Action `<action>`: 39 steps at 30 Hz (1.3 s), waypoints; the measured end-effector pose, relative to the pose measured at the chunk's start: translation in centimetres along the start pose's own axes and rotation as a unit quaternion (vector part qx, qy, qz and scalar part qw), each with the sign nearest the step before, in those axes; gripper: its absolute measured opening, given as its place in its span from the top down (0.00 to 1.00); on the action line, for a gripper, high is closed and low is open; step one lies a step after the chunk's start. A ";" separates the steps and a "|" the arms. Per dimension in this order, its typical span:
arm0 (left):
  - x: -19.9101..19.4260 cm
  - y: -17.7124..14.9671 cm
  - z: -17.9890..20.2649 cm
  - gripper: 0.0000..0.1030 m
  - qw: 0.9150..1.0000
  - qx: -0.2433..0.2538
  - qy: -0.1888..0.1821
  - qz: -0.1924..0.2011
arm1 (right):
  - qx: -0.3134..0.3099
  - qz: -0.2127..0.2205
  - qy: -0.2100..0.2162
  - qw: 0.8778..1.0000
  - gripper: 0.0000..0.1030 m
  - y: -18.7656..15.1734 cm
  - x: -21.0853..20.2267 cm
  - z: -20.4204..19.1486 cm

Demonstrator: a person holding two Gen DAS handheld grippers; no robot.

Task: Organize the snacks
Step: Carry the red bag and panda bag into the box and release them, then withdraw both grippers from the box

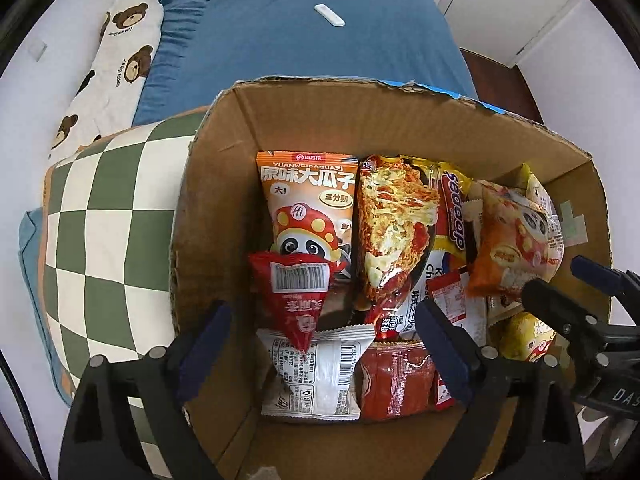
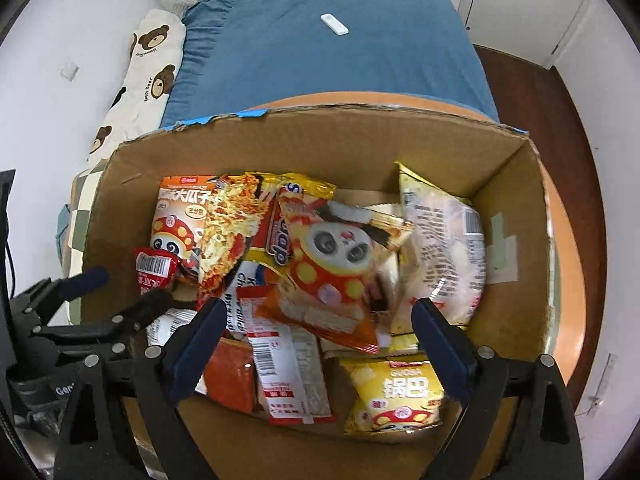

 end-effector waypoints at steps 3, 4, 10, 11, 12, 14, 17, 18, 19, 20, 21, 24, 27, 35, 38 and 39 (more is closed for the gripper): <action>-0.4 -0.3 0.5 0.08 1.000 0.006 0.000 0.007 | -0.001 0.007 -0.012 1.000 0.07 -0.6 -0.5 0.4; -0.6 -0.4 0.7 0.08 1.000 0.008 0.001 0.010 | -0.003 0.011 -0.017 1.000 0.07 -0.9 -0.8 0.5; -2.4 -1.6 1.8 0.08 0.999 0.014 0.005 0.040 | -0.002 0.025 -0.027 0.999 0.07 -2.6 -1.7 1.1; -2.8 -1.8 1.9 0.08 0.999 0.015 0.006 0.046 | 0.001 0.029 -0.028 0.999 0.07 -3.0 -2.0 1.2; -3.2 -2.0 2.0 0.08 0.998 0.018 0.008 0.054 | 0.002 0.034 -0.026 0.999 0.07 -3.3 -2.2 1.3; -4.1 -2.6 2.2 0.08 0.997 0.022 0.014 0.071 | 0.007 0.040 -0.022 0.999 0.07 -3.8 -2.8 1.4; -5.7 -3.4 2.6 0.08 0.995 0.027 0.018 0.096 | 0.008 0.059 -0.023 0.998 0.07 -4.7 -4.0 1.6; -6.2 -3.7 2.7 0.08 0.994 0.028 0.019 0.101 | 0.009 0.067 -0.022 0.997 0.07 -5.2 -4.5 1.6; -6.7 -4.1 2.7 0.08 0.994 0.028 0.020 0.108 | 0.007 0.070 -0.022 0.997 0.07 -5.3 -4.8 1.6; -7.2 -4.4 2.7 0.08 0.993 0.028 0.018 0.114 | 0.007 0.075 -0.022 0.997 0.07 -5.8 -5.4 1.6; -7.8 -4.8 2.7 0.08 0.992 0.028 0.017 0.122 | 0.005 0.079 -0.020 0.997 0.07 -5.9 -5.6 1.6; -9.1 -6.0 2.9 0.08 0.990 0.027 0.011 0.138 | 0.000 0.096 -0.019 0.995 0.07 -7.0 -7.1 1.4; -10.6 -7.3 3.1 0.08 0.987 0.027 0.009 0.157 | 0.000 0.116 -0.015 0.993 0.07 -8.1 -8.7 1.3; -15.5 -11.8 3.4 0.08 0.974 0.032 0.013 0.226 | -0.009 0.186 -0.029 0.982 0.07 -12.1 -13.8 0.6; -16.8 -13.6 3.6 0.08 0.969 0.036 0.009 0.243 | -0.006 0.213 -0.031 0.976 0.07 -13.9 -15.8 0.6; -17.1 -14.1 3.7 0.08 0.969 0.037 0.009 0.246 | -0.005 0.219 -0.030 0.975 0.07 -14.4 -16.2 0.6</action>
Point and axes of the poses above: each gripper's, at about its wrist camera, not at the fingertips, and x roughly the way its jaws point, z to its right, y to its top, the point moved 3 cm from there along x, roughly the way its jaws point, and after that the axes turned 5 degrees about -y, right-handed, at the moved point
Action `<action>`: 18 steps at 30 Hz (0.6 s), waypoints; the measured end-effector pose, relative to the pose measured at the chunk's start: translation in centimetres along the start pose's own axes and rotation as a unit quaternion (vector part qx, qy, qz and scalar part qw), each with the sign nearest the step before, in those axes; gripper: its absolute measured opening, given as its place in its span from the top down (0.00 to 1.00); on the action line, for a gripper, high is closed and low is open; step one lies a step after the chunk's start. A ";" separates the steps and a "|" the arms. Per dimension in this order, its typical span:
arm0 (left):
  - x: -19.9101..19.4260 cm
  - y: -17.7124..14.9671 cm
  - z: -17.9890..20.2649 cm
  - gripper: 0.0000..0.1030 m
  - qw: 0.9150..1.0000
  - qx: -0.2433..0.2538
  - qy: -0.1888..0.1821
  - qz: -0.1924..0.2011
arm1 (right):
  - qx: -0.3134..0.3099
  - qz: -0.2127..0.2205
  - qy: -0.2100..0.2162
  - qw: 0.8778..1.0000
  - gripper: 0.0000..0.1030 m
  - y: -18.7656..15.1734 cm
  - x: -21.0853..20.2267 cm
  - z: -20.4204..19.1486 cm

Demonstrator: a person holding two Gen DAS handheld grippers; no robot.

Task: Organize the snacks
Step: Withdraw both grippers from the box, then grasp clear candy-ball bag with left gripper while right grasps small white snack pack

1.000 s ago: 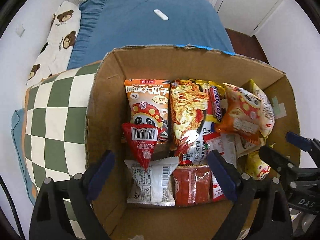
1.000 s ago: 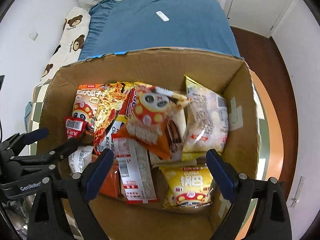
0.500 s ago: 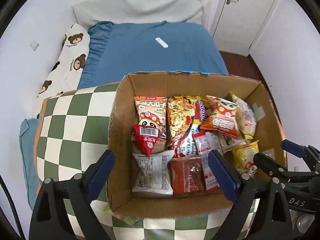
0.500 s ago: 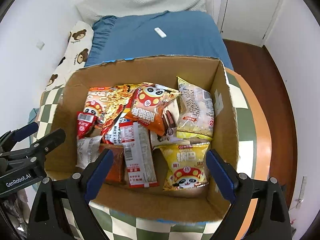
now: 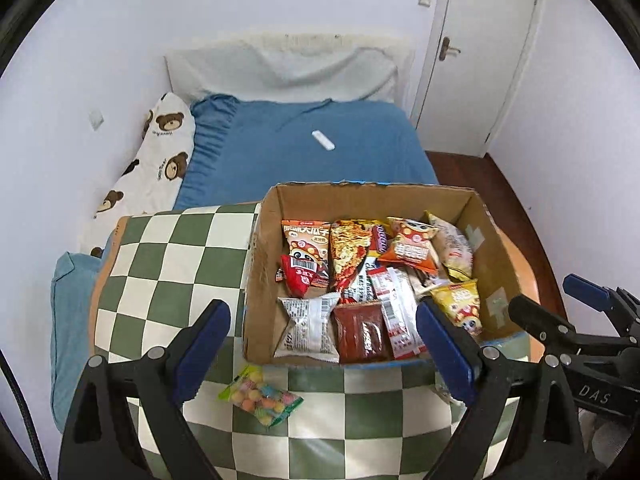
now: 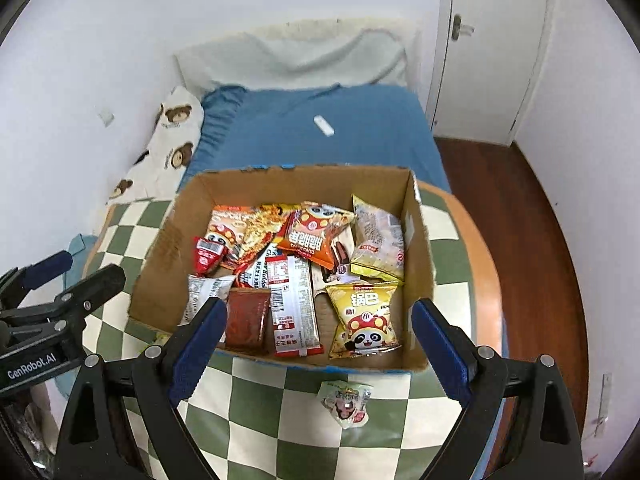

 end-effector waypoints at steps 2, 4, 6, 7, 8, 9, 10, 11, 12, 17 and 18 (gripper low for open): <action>-1.1 -0.7 0.3 0.08 1.000 0.005 -0.001 0.008 | 0.005 0.016 0.000 1.000 0.07 -0.7 -1.5 0.2; -2.1 -1.5 0.7 0.08 1.000 0.009 0.000 0.016 | 0.005 0.028 -0.004 1.000 0.07 -1.3 -2.7 0.3; -3.1 -2.1 1.0 0.08 1.000 0.011 -0.004 0.024 | 0.009 0.041 -0.004 0.999 0.07 -2.0 -4.1 0.5; -3.5 -2.3 1.2 0.08 1.000 0.013 -0.004 0.028 | 0.009 0.047 -0.007 0.999 0.07 -2.2 -4.7 0.4; -3.9 -2.5 1.3 0.08 0.999 0.014 -0.005 0.031 | 0.010 0.051 -0.007 0.999 0.07 -2.3 -5.1 0.5; -4.3 -2.6 1.4 0.08 0.999 0.014 -0.006 0.036 | 0.012 0.056 -0.006 0.998 0.07 -2.5 -5.7 0.5; -4.6 -2.7 1.5 0.08 0.999 0.015 -0.007 0.039 | 0.013 0.060 -0.006 0.998 0.07 -2.7 -6.2 0.5; -4.8 -2.8 1.6 0.08 0.999 0.014 -0.008 0.042 | 0.015 0.062 -0.005 0.998 0.07 -2.9 -6.6 0.6; -5.1 -2.8 1.6 0.08 0.999 0.012 -0.009 0.047 | 0.018 0.063 -0.001 0.998 0.07 -3.0 -6.8 0.7; -5.1 -3.4 1.3 0.08 0.998 0.001 -0.004 0.058 | 0.038 0.058 0.011 0.998 0.07 -4.3 -6.7 1.7; -4.9 -3.7 1.3 0.08 0.998 0.001 -0.003 0.058 | 0.042 0.055 0.009 0.998 0.07 -4.6 -6.4 1.9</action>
Point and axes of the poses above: each gripper's, at about its wrist camera, not at the fingertips, and x roughly the way its jaws point, z to its right, y to its top, the point moved 3 cm from there along x, roughly the way its jaws point, and after that the axes turned 5 degrees about -y, right-handed, at the moved point
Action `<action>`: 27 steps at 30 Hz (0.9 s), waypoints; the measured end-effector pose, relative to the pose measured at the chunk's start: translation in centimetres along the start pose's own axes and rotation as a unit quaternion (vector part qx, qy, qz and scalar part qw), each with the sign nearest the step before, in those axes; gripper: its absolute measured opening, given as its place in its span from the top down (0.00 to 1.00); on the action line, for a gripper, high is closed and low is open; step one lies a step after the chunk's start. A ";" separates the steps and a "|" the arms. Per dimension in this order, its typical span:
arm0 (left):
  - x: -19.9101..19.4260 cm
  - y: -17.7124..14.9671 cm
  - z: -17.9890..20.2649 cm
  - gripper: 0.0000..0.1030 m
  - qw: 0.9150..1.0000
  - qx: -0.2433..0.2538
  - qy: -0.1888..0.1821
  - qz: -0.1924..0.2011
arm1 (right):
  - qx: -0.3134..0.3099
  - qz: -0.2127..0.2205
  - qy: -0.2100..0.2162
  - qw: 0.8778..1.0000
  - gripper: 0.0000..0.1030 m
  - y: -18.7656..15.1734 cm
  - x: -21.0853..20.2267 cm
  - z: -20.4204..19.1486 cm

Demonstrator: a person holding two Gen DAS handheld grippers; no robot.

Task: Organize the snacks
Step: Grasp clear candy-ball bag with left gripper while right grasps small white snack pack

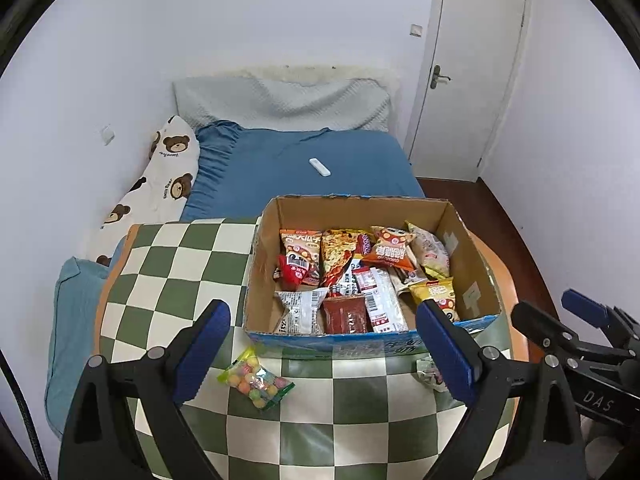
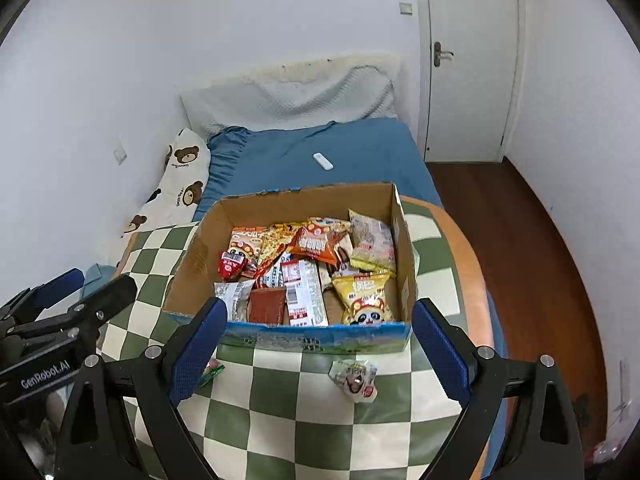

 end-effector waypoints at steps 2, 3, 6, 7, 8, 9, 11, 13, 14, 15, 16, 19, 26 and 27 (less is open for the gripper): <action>0.9 -0.8 -0.5 0.08 1.000 -0.006 0.002 -0.009 | 0.013 -0.010 -0.002 1.000 0.09 -0.9 1.1 0.8; 1.4 -1.3 -0.7 0.08 1.000 -0.011 0.000 -0.015 | 0.017 -0.018 0.001 1.000 0.16 -1.4 2.0 1.2; 3.3 -2.8 -1.8 0.08 0.999 -0.029 0.004 -0.037 | 0.040 -0.063 0.008 0.997 0.29 -3.3 5.7 2.5; 3.7 -3.3 -2.1 0.08 0.999 -0.033 0.008 -0.041 | 0.045 -0.076 0.010 0.996 0.29 -3.9 7.1 2.8; 4.5 -4.0 -2.8 0.08 0.998 -0.040 0.013 -0.052 | 0.048 -0.087 0.009 0.995 0.29 -4.5 8.3 3.0; 5.2 -4.6 -3.4 0.08 0.997 -0.047 0.015 -0.062 | 0.049 -0.106 0.003 0.993 0.29 -5.3 10.0 3.3; 6.4 -5.7 -4.6 0.08 0.995 -0.059 0.028 -0.079 | 0.056 -0.137 0.000 0.989 0.29 -6.8 12.8 3.6; 8.0 -7.0 -5.9 0.08 0.991 -0.066 0.045 -0.104 | 0.067 -0.168 -0.002 0.984 0.29 -8.4 15.9 3.8; 8.6 -7.6 -6.6 0.08 0.990 -0.071 0.052 -0.112 | 0.067 -0.179 -0.005 0.981 0.29 -9.1 17.1 3.8; 9.5 -8.3 -7.5 0.08 0.987 -0.078 0.060 -0.125 | 0.066 -0.187 -0.008 0.980 0.29 -9.5 18.0 3.6; 10.1 -9.0 -8.2 0.08 0.985 -0.086 0.063 -0.137 | 0.063 -0.195 -0.011 0.979 0.29 -10.2 19.0 3.4; 12.4 -10.9 -10.2 0.08 0.975 -0.116 0.067 -0.176 | 0.049 -0.214 -0.019 0.975 0.32 -11.9 21.5 2.5; 18.3 -14.6 -13.1 0.08 0.939 -0.214 0.034 -0.268 | 0.019 -0.200 -0.023 0.979 0.39 -13.9 21.0 1.1; 18.9 -14.9 -13.4 0.08 0.933 -0.233 0.030 -0.274 | 0.017 -0.199 -0.024 0.980 0.39 -14.3 20.8 1.0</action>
Point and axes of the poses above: each gripper's, at about its wrist camera, not at the fingertips, and x roughly the way its jaws point, z to its right, y to its top, the point moved 3 cm from there along x, roughly the way its jaws point, and after that the axes turned 5 degrees about -y, right-handed, at the moved point
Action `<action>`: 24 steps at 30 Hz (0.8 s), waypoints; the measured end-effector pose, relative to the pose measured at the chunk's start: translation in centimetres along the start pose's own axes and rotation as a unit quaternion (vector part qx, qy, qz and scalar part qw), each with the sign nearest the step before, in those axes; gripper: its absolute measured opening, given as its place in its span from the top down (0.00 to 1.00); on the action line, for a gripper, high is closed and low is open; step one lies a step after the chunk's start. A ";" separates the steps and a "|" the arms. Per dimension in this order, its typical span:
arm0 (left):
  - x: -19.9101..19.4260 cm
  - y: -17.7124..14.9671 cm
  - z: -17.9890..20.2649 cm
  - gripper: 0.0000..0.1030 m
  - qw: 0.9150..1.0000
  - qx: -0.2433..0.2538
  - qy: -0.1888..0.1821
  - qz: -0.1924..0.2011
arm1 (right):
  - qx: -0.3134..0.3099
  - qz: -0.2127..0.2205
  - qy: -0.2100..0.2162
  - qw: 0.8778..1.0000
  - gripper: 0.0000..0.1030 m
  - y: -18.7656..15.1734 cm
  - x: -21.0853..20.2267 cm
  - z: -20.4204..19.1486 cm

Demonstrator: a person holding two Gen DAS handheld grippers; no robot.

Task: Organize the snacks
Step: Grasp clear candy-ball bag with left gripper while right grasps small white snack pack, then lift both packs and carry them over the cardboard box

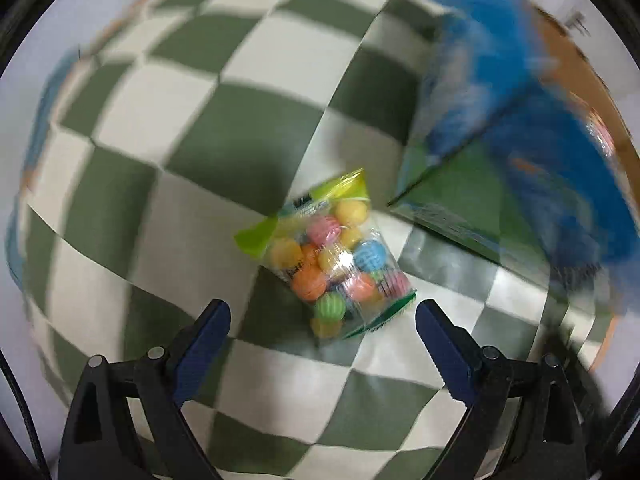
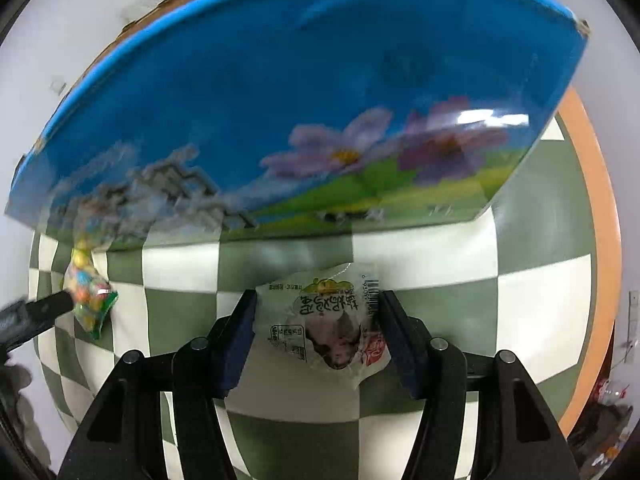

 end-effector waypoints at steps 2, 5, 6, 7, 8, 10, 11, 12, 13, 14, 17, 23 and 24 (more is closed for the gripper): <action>1.0 0.3 -0.4 0.08 0.999 -0.033 -0.021 -0.008 | 0.000 -0.001 0.000 1.000 0.39 -0.6 0.0 -0.2; 1.6 0.6 -0.5 0.08 0.998 -0.056 -0.035 0.000 | -0.005 -0.003 -0.003 1.000 0.39 -1.4 -0.1 -0.6; 1.6 0.6 -0.5 0.10 0.998 -0.057 -0.034 0.008 | -0.007 -0.004 -0.003 1.000 0.39 -1.7 -0.1 -0.7; 1.4 0.6 -0.5 0.13 0.998 -0.054 -0.031 0.019 | -0.009 -0.004 -0.004 1.000 0.39 -2.1 -0.1 -0.9; 1.3 0.5 -0.5 0.29 0.998 -0.045 -0.024 0.028 | -0.012 -0.006 -0.004 1.000 0.39 -2.4 -0.2 -1.0; 1.1 0.0 -0.3 0.43 0.999 -0.019 -0.019 0.030 | -0.015 -0.009 -0.001 1.000 0.39 -3.0 -0.4 -1.2; 1.0 -0.4 -0.2 0.48 0.999 -0.004 -0.017 0.030 | -0.017 -0.011 0.001 1.000 0.39 -3.3 -0.5 -1.3; 0.8 -0.9 -0.1 0.49 0.999 0.013 -0.010 0.031 | -0.020 -0.013 0.003 1.000 0.39 -3.9 -0.8 -2.4; 0.7 -1.6 0.0 0.49 0.999 0.033 0.000 0.029 | -0.024 -0.016 0.006 1.000 0.39 -4.6 -1.0 -2.6; 0.7 -2.5 0.1 0.49 0.998 0.052 0.006 0.022 | -0.027 -0.019 0.009 0.999 0.39 -5.2 -1.1 -2.8; 0.6 -5.8 0.6 0.49 0.995 0.099 0.016 0.002 | -0.034 -0.031 0.022 0.999 0.39 -7.2 -1.5 -3.6; 1.5 -12.8 2.2 0.49 0.986 0.151 -0.011 -0.074 | -0.039 -0.067 0.053 0.996 0.39 -12.8 -1.5 -4.6; 1.9 -13.5 2.5 0.49 0.984 0.155 -0.016 -0.084 | -0.039 -0.071 0.054 0.995 0.39 -13.4 -1.4 -4.7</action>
Point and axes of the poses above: each gripper's, at about its wrist camera, not at the fingertips, and x roughly the way its jaws point, z to its right, y to its top, the point moved 3 cm from there along x, roughly the way its jaws point, and after that the axes turned 5 degrees about -y, right-handed, at the moved point
